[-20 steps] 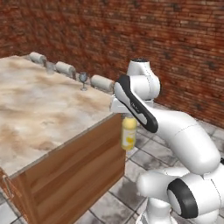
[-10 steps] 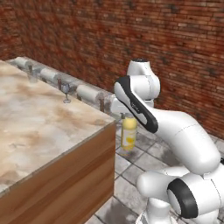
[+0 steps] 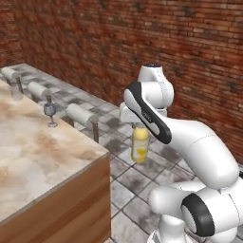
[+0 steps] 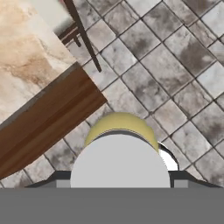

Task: There is a wine glass and glass cup on the dining counter. Place the wine bottle next to the wine glass and the juice bottle next to the glass cup.

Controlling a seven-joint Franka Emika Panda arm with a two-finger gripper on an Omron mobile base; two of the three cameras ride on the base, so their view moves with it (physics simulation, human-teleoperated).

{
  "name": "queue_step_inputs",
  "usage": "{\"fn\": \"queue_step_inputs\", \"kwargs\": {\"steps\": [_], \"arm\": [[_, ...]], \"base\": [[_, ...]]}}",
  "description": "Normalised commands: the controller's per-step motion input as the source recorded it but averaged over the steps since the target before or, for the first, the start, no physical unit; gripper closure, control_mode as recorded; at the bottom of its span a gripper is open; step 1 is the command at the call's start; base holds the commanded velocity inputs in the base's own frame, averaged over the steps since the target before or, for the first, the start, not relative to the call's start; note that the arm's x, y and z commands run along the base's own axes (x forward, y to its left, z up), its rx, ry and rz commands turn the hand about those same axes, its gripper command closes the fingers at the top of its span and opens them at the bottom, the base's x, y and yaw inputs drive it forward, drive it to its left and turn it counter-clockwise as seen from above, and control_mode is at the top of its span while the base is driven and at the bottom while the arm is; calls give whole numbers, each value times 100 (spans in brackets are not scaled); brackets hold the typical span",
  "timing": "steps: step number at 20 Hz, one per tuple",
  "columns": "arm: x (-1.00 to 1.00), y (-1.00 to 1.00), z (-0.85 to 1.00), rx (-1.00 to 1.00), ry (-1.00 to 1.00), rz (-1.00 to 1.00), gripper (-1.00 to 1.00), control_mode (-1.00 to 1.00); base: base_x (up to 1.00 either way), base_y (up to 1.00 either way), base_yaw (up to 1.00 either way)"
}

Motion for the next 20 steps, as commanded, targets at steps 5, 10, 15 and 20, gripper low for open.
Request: {"fn": "queue_step_inputs", "kwargs": {"steps": [5,10,15,20], "arm": [[0,0,0,0,0,0,100,100],[0,0,0,0,0,0,100,100],[0,0,0,0,0,0,100,100],[0,0,0,0,0,0,100,100]], "base": [[76,-39,7],[76,-39,7],[76,-38,9],[82,-33,15]]}}
